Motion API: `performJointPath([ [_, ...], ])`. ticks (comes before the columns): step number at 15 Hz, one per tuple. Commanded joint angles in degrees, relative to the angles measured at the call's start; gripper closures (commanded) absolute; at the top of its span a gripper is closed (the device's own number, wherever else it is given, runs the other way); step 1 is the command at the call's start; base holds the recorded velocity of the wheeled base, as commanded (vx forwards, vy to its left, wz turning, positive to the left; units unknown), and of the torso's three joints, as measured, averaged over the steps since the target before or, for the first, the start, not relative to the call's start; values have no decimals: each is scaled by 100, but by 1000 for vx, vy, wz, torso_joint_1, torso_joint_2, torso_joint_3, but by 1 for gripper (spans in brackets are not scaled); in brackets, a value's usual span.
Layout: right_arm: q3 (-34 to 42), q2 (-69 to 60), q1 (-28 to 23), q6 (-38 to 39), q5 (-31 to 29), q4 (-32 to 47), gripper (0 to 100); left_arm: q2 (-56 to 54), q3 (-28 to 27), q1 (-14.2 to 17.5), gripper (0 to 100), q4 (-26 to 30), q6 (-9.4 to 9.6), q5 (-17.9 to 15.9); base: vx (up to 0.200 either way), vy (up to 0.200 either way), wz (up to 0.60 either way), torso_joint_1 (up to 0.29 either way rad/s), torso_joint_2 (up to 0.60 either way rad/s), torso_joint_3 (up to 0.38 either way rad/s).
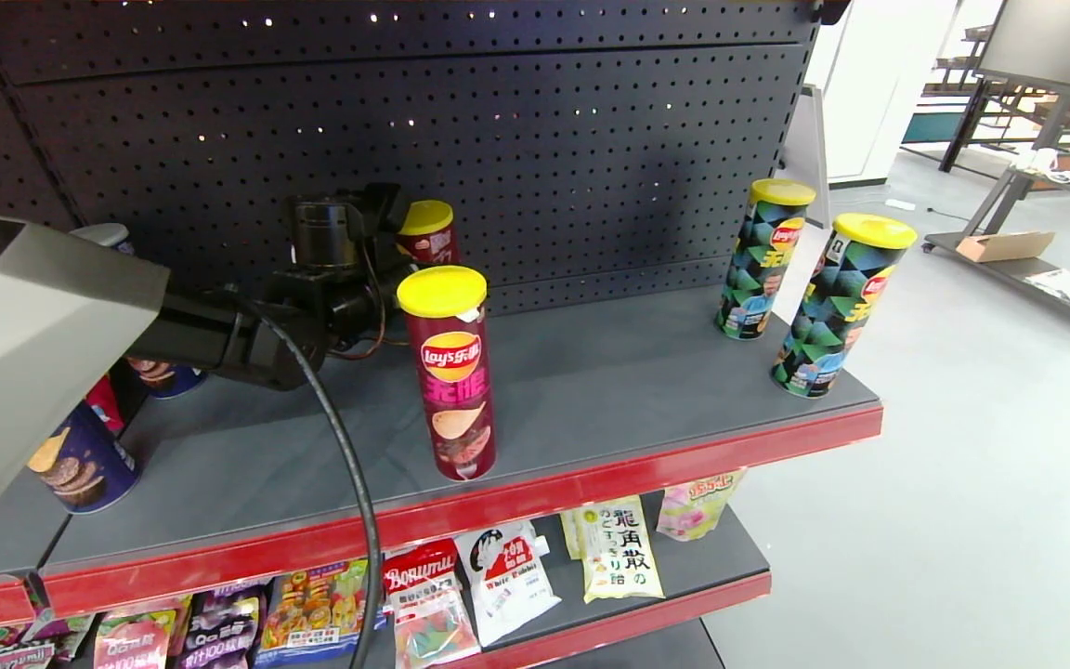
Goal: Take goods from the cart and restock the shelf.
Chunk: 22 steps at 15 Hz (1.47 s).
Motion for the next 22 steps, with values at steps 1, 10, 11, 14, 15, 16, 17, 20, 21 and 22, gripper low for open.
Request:
performJointPath([
  [1,1,7,2,0,1,-1,0,6,0,-4,100,12,6,1,0,0,0,0,0,0],
  [10,1,7,2,0,1,-1,0,-126,44,-22,0,223,-30,1,0,0,0,0,0,0],
  [11,1,7,2,0,1,-1,0,-143,44,-22,0,258,-30,1,0,0,0,0,0,0],
  [14,1,7,2,0,1,-1,0,-293,132,-13,0,302,-30,-8,0,0,0,0,0,0],
  [15,1,7,2,0,1,-1,0,-380,229,-13,0,302,-30,-17,0,0,0,0,0,0],
  [16,1,7,2,0,1,-1,0,-460,325,-13,0,302,-30,-17,0,0,0,0,0,0],
  [17,1,7,2,0,1,-1,0,-512,404,-13,0,302,-30,-25,0,0,0,0,0,0],
  [20,1,7,2,0,1,-1,0,-820,756,22,0,311,-30,-25,0,0,0,0,0,0],
  [21,1,7,2,0,1,-1,0,-952,958,31,0,328,-30,-34,0,0,0,0,0,0],
  [22,1,7,2,0,1,-1,0,-1040,1134,40,0,320,-30,-34,0,0,0,0,0,0],
])
